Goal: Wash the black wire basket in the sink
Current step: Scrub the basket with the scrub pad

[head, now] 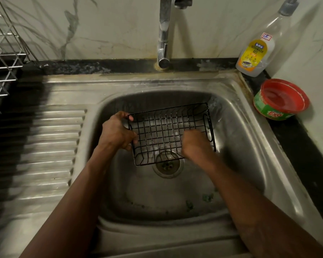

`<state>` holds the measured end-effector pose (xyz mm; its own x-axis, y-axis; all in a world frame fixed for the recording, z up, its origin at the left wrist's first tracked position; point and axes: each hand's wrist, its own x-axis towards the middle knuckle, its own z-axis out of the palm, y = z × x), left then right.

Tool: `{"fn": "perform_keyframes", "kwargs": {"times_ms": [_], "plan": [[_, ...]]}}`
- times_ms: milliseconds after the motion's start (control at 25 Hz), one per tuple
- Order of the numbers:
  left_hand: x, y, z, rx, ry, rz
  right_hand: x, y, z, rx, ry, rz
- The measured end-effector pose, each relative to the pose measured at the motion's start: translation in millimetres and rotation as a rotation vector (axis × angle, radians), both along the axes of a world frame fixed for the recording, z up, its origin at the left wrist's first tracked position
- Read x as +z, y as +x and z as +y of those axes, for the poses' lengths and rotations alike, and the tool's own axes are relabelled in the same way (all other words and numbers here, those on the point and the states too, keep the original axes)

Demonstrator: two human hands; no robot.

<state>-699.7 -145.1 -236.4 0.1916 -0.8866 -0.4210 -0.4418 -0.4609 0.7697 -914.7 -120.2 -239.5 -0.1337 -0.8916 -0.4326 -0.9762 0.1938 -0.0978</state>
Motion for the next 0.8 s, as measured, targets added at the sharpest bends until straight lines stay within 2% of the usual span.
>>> {"fn": "perform_keyframes", "kwargs": {"times_ms": [120, 240, 400, 520, 640, 680, 800], "plan": [[-1, -1, -1, 0.001, 0.004, 0.001, 5, -19, -2, 0.026, -0.046, 0.197], [-1, 1, -2, -0.005, 0.0, 0.002, -2, 11, 6, 0.138, 0.006, 0.114], [-2, -2, -3, -0.011, 0.039, -0.023, -15, 68, 8, 0.146, 0.11, -0.285], [-5, -2, -4, -0.03, 0.037, -0.056, -22, 77, 0, 0.108, 0.203, -0.56], [-6, -4, -4, -0.065, 0.077, -0.081, -27, 62, -6, -0.22, 0.21, -0.951], [-7, -5, -3, -0.097, 0.093, -0.104, -28, 60, -8, -0.29, 0.167, -1.015], [-8, -9, -5, -0.12, 0.146, -0.107, -36, 68, -15, -0.347, 0.024, -0.996]]}}
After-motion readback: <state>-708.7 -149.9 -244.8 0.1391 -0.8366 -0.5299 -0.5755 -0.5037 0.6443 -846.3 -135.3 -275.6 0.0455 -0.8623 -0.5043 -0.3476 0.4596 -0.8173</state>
